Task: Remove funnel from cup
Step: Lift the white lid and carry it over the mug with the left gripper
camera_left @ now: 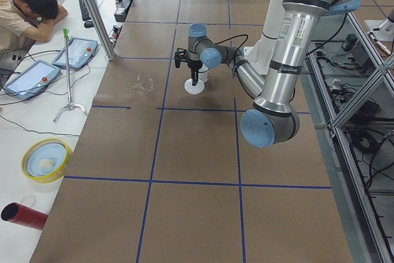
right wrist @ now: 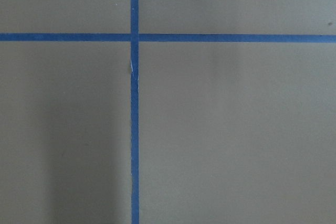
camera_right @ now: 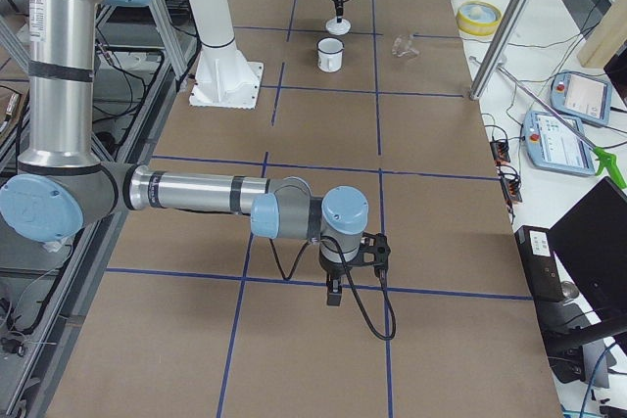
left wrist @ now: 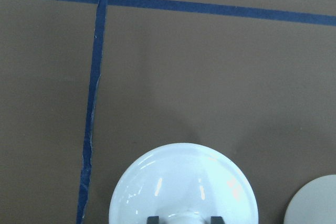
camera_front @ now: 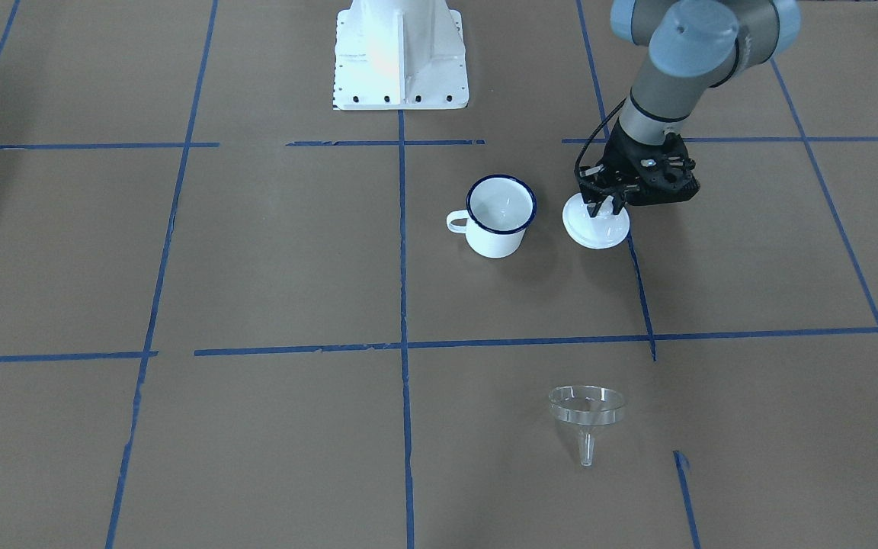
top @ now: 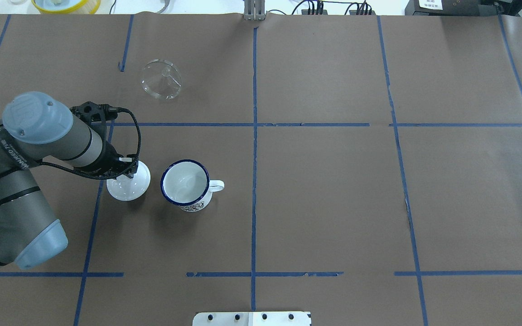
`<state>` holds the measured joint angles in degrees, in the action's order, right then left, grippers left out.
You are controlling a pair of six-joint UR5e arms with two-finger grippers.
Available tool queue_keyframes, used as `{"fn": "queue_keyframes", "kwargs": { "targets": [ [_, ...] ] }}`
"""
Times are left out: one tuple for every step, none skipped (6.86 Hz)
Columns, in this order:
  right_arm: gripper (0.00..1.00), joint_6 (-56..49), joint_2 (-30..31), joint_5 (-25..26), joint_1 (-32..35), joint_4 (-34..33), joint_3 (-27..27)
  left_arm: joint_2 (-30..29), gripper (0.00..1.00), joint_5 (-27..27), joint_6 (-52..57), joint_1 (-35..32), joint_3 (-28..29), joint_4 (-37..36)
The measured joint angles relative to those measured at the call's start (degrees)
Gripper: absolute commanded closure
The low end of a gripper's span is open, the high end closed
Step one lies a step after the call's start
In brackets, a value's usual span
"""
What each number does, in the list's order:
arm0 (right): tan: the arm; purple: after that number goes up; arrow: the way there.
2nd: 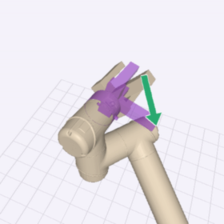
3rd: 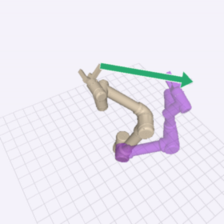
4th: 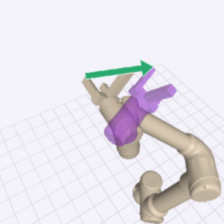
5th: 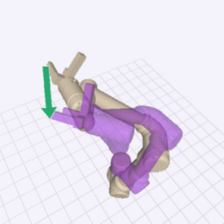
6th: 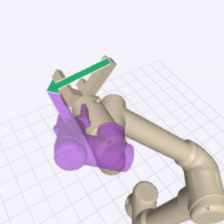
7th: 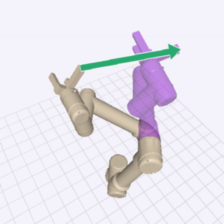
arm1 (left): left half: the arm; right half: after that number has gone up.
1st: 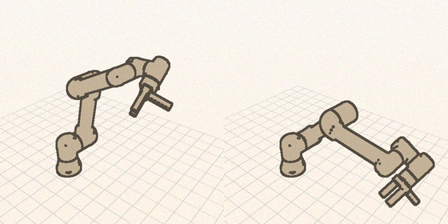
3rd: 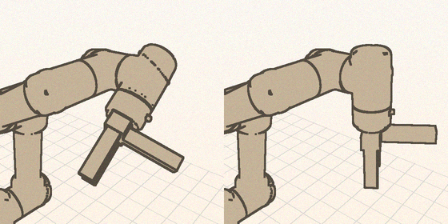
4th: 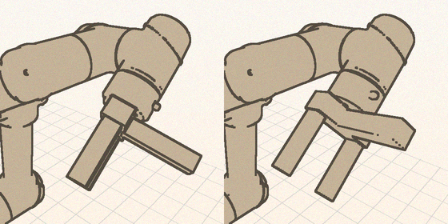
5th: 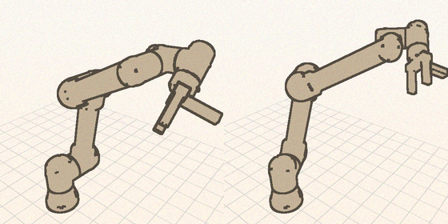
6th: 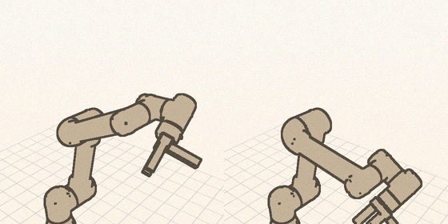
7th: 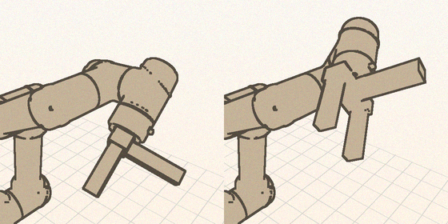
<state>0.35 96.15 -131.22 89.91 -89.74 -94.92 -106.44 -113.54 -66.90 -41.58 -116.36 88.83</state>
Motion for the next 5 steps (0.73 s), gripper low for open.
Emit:
{"fn": "queue_keyframes", "kwargs": {
  "targets": [
    [0.00, 0.0, 0.0, 0.0, 0.0, 0.0, 0.0, -2.1, 1.00, -0.7, -0.2, -1.4, -3.3, -5.5],
    [0.00, 0.0, 0.0, 0.0, 0.0, 0.0, 0.0, -6.0, 1.00, -1.8, -0.7, -1.9, -4.6, -11.0],
    [0.00, 0.0, 0.0, 0.0, 0.0, 0.0, 0.0, -9.9, 1.00, -2.9, -2.8, -1.5, -4.5, -15.0],
    [0.00, 0.0, 0.0, 0.0, 0.0, 0.0, 0.0, -12.8, 1.00, -3.4, -5.9, -0.5, -3.5, -16.5],
    [0.00, 0.0, 0.0, 0.0, 0.0, 0.0, 0.0, -15.4, 1.00, -3.5, -8.4, 1.1, -1.1, -16.9]
  ]
}}
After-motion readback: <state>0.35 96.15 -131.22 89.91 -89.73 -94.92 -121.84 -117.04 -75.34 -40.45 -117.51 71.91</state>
